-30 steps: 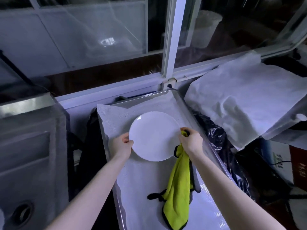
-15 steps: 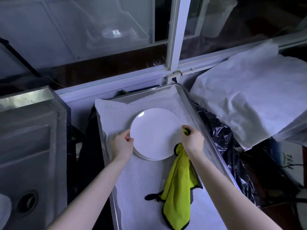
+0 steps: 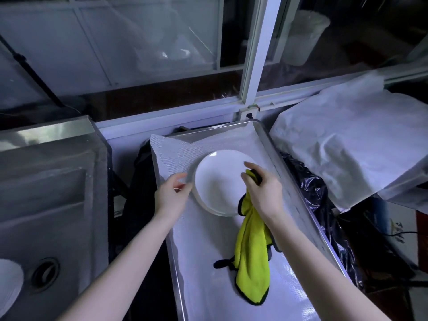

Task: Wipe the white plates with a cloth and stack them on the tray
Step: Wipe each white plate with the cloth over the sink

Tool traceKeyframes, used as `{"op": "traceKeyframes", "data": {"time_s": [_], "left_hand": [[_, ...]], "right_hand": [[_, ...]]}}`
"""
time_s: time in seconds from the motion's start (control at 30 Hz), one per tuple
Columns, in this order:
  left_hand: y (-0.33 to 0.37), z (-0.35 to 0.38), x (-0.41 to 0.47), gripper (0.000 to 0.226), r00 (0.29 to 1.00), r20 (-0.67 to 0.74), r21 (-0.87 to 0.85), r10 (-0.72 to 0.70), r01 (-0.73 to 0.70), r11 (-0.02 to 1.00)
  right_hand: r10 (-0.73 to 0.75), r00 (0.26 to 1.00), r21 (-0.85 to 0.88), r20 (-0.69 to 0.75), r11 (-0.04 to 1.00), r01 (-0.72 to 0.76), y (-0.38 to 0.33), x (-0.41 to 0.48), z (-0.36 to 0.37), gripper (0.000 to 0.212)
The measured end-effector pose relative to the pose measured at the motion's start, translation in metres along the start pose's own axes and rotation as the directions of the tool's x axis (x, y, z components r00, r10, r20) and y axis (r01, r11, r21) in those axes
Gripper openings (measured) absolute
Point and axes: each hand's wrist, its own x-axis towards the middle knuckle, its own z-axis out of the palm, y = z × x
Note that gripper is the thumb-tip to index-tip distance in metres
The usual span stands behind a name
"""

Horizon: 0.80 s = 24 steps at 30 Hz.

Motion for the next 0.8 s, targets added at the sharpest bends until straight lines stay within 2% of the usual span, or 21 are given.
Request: {"op": "traceKeyframes", "data": {"time_s": [0.1, 0.2, 0.27, 0.3, 0.4, 0.57, 0.73, 0.8], "left_hand": [[0.004, -0.038, -0.021, 0.016, 0.996, 0.07, -0.204, 0.053, -0.037, 0.978], [0.008, -0.09, -0.05, 0.005, 0.961, 0.236, -0.362, 0.147, -0.053, 0.931], [0.002, -0.129, -0.072, 0.021, 0.923, 0.325, -0.38, 0.206, -0.072, 0.922], [-0.004, -0.15, -0.082, 0.025, 0.916, 0.326, -0.398, 0.233, -0.091, 0.913], [-0.032, -0.222, -0.108, 0.028, 0.932, 0.216, -0.46, 0.292, -0.167, 0.872], [-0.089, -0.343, -0.141, 0.026, 0.953, 0.032, -0.416, 0.301, -0.261, 0.871], [-0.138, -0.43, -0.163, 0.024, 0.975, -0.162, -0.371, 0.155, -0.205, 0.906], [-0.16, -0.453, -0.167, 0.015, 0.972, -0.223, -0.406, 0.073, -0.16, 0.9]], "right_hand": [[-0.112, 0.992, 0.077, 0.059, 0.991, 0.108, -0.048, -0.029, 0.018, 0.03], [-0.207, 0.973, 0.163, 0.1, 0.968, 0.19, -0.1, -0.066, 0.046, 0.03], [-0.265, 0.956, 0.21, 0.123, 0.949, 0.236, -0.136, -0.094, 0.073, 0.03], [-0.3, 0.945, 0.223, 0.133, 0.938, 0.267, -0.154, -0.109, 0.089, 0.03], [-0.384, 0.906, 0.259, 0.18, 0.907, 0.333, -0.2, -0.158, 0.144, 0.029], [-0.419, 0.851, 0.252, 0.318, 0.902, 0.35, -0.251, -0.244, 0.248, 0.031], [-0.346, 0.782, 0.199, 0.518, 0.938, 0.283, -0.278, -0.306, 0.331, 0.048], [-0.306, 0.736, 0.202, 0.604, 0.952, 0.23, -0.281, -0.323, 0.351, 0.056]]}}
